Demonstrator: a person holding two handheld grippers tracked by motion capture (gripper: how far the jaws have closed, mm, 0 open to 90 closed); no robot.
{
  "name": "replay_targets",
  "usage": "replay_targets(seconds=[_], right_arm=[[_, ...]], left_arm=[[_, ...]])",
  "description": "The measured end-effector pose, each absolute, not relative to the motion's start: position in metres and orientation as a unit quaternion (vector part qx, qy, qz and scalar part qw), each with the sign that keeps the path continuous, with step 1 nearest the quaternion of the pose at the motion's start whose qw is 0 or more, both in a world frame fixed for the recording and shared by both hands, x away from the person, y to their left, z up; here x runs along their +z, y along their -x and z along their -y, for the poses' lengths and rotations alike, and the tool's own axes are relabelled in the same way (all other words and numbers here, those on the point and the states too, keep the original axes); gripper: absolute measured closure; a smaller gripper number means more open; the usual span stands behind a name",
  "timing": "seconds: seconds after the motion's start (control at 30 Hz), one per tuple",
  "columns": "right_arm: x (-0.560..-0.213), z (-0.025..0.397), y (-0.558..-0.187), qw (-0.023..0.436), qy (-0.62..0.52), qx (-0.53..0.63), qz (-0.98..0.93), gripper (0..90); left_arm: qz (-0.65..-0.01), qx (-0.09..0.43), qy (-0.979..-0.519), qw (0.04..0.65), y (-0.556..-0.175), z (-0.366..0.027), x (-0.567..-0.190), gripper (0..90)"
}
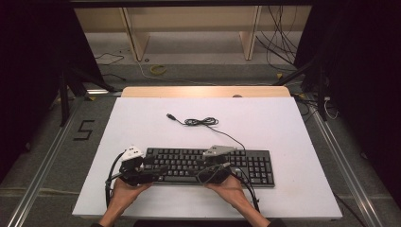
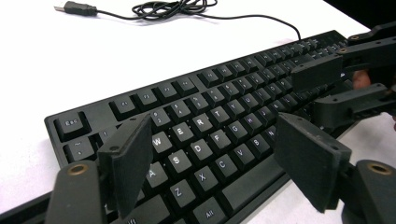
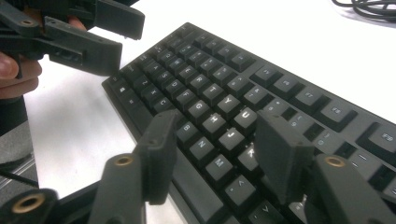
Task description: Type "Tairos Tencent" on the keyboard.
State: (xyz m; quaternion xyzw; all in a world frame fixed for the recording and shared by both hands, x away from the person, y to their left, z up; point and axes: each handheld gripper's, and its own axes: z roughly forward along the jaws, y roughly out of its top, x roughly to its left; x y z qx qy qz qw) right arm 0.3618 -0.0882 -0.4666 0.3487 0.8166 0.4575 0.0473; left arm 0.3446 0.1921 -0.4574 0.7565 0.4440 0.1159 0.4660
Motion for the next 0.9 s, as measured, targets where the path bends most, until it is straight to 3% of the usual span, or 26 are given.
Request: replay_targets(seconds=[0.37, 0.53, 0.77, 0.83, 0.87, 0.9], right_arm=[[-0.463, 0.104, -0.356, 0.057, -0.352, 0.466, -0.81, 40.6], [-0.46, 0.113, -0.353, 0.061, -0.354, 0.472, -0.805, 38.6], [-0.459, 0.127, -0.349, 0.068, -0.361, 0.473, -0.801, 37.0], [-0.459, 0.129, -0.348, 0.069, -0.362, 0.474, -0.8, 36.8], [-0.459, 0.132, -0.347, 0.071, -0.364, 0.475, -0.798, 36.4], [-0.459, 0.132, -0.347, 0.071, -0.364, 0.475, -0.798, 36.4]], left_arm=[[-0.448, 0.118, -0.761, 0.454, -0.356, -0.184, -0.457, 31.4], [-0.448, 0.115, -0.766, 0.446, -0.363, -0.179, -0.457, 40.4], [-0.443, 0.105, -0.777, 0.435, -0.372, -0.167, -0.459, 64.0], [-0.439, 0.105, -0.781, 0.432, -0.374, -0.163, -0.458, 66.5], [-0.435, 0.105, -0.785, 0.429, -0.375, -0.16, -0.458, 73.1], [-0.435, 0.104, -0.786, 0.427, -0.376, -0.158, -0.458, 73.1]])
